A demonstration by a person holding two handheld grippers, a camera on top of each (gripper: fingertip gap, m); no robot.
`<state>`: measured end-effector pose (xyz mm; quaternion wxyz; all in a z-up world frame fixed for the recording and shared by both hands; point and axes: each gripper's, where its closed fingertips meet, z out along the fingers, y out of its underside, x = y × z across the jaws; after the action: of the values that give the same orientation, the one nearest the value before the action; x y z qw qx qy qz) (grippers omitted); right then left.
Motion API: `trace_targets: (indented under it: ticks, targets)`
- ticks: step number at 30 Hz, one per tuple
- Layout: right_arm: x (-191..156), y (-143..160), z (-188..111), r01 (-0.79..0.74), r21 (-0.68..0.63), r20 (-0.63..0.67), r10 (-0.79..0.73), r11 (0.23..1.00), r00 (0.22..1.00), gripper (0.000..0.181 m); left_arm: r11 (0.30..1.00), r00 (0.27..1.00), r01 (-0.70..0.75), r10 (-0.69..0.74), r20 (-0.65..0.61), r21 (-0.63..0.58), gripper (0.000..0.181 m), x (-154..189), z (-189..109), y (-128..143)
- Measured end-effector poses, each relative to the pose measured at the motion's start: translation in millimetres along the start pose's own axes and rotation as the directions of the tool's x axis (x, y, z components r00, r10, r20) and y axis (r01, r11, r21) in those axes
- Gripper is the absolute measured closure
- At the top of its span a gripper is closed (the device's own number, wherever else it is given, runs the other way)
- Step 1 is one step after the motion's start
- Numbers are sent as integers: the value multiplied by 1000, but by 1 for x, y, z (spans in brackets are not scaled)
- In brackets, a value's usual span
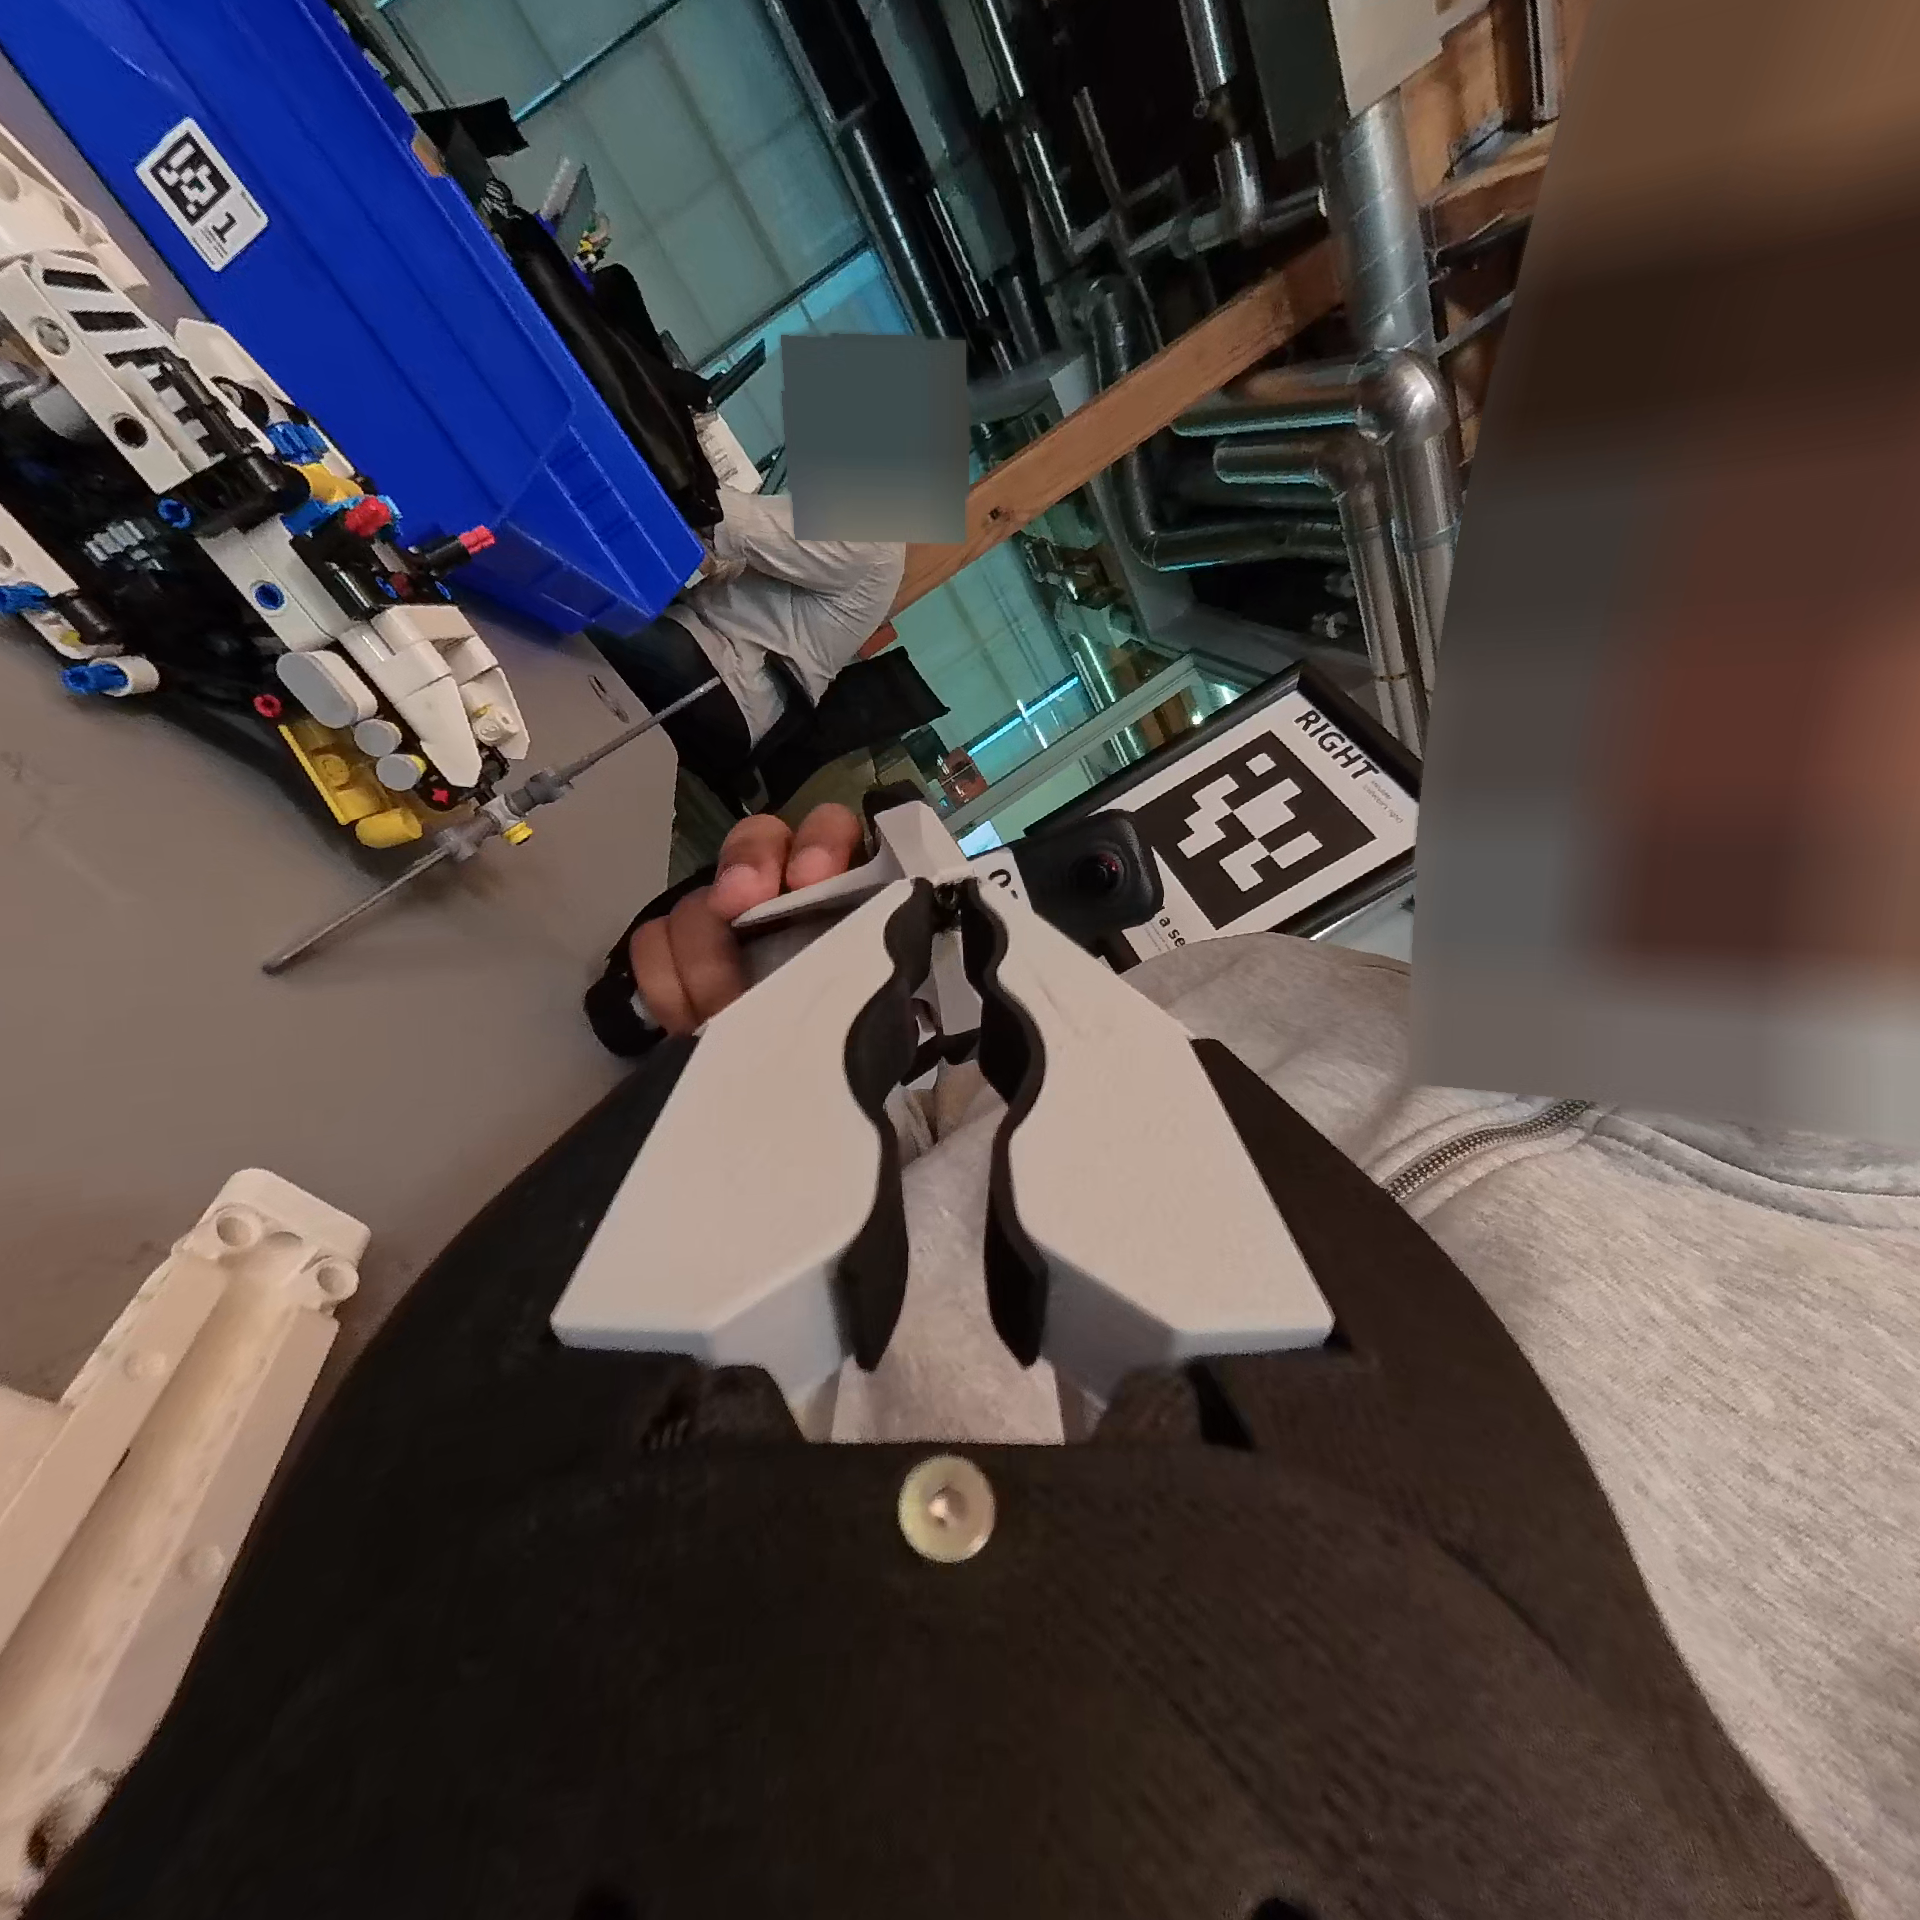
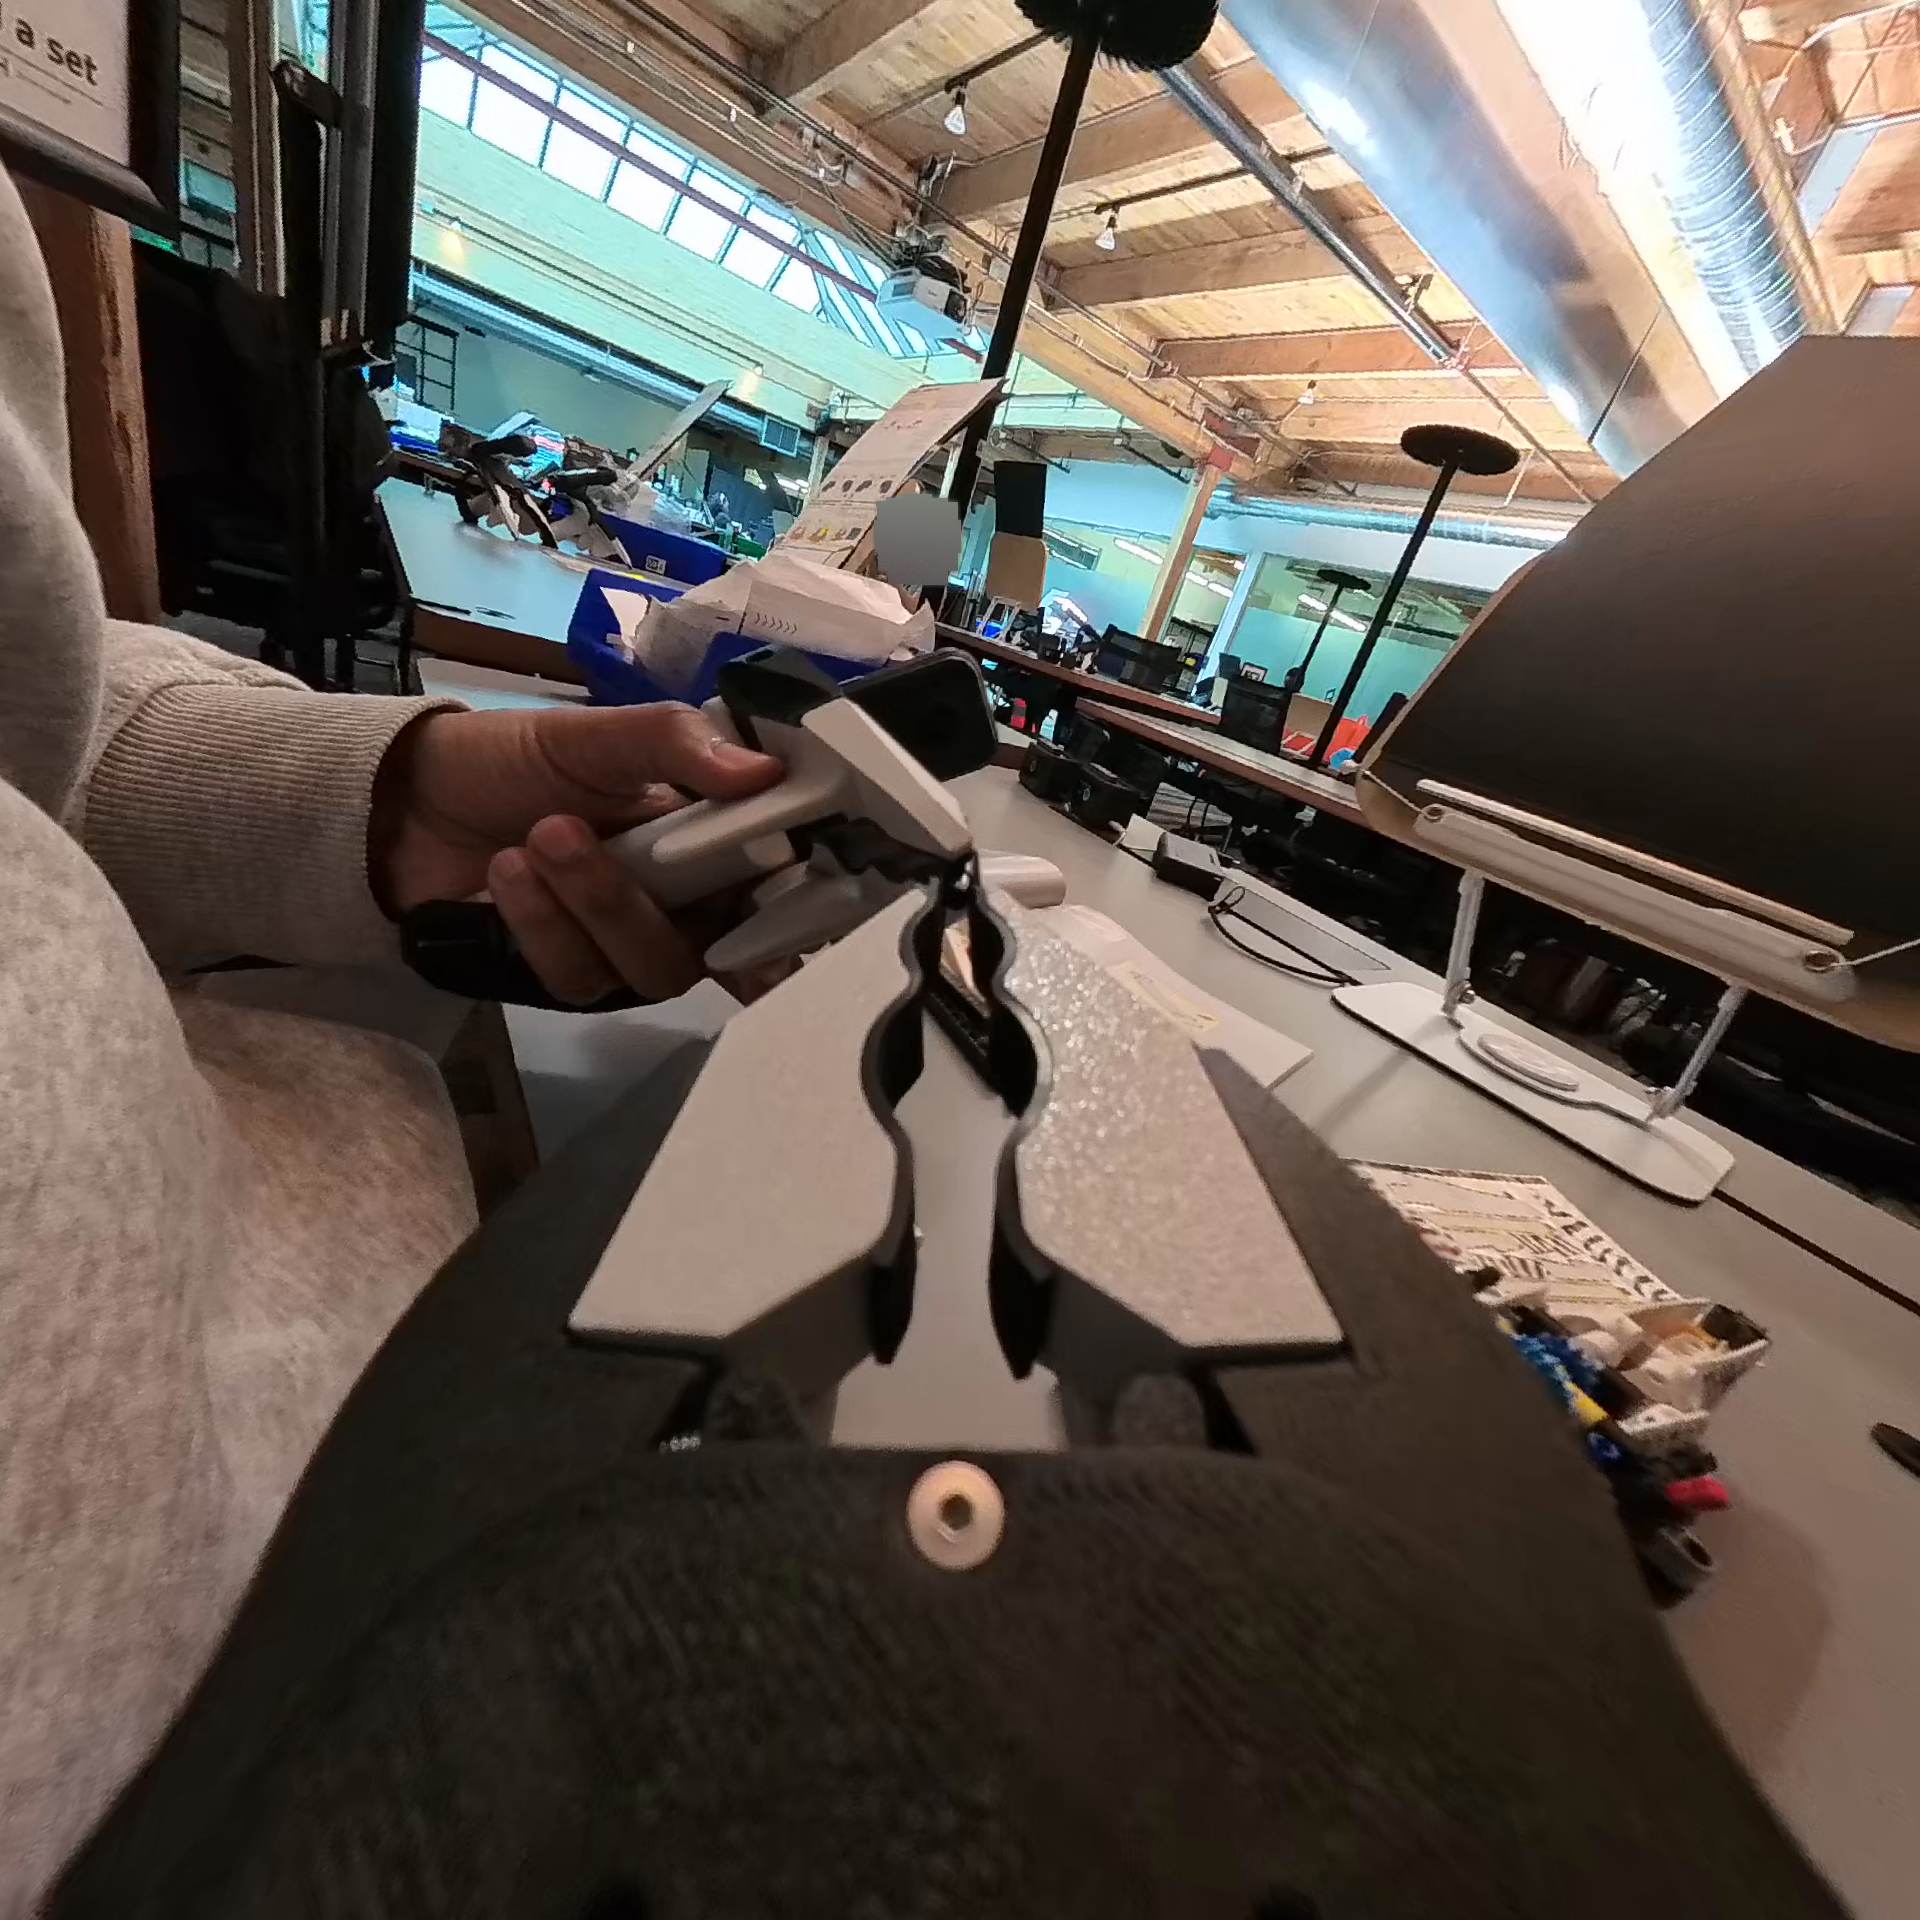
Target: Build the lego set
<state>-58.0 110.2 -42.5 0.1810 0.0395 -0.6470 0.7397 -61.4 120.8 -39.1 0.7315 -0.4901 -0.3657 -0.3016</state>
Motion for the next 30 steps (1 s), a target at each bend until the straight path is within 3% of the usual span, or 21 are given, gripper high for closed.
trace_targets:
  ticks: [6,12,15,19,28,30]
  targets:
    - [-1,-1,0,-43,-10,27,44,999,999,180,1000,1000,8,-8,1,7,177,0,0,0]
    - [3,3,0,-47,-29,9,47,998,999,180,992,970,-122,122,211,-17,155,-19,-10,-1]
    - [7,3,-1,-57,-24,-8,57,998,998,180,977,889,-199,214,404,-79,147,-39,-25,3]
    - [11,2,-2,-83,-12,-14,83,996,996,180,944,691,-250,329,644,-214,137,-71,-56,10]
    - [10,4,-1,-74,-25,-12,73,997,997,180,864,438,-214,501,746,-455,119,-92,-89,31]
    - [10,5,-1,-70,-29,-12,70,997,998,180,841,416,-212,538,733,-497,120,-95,-91,33]
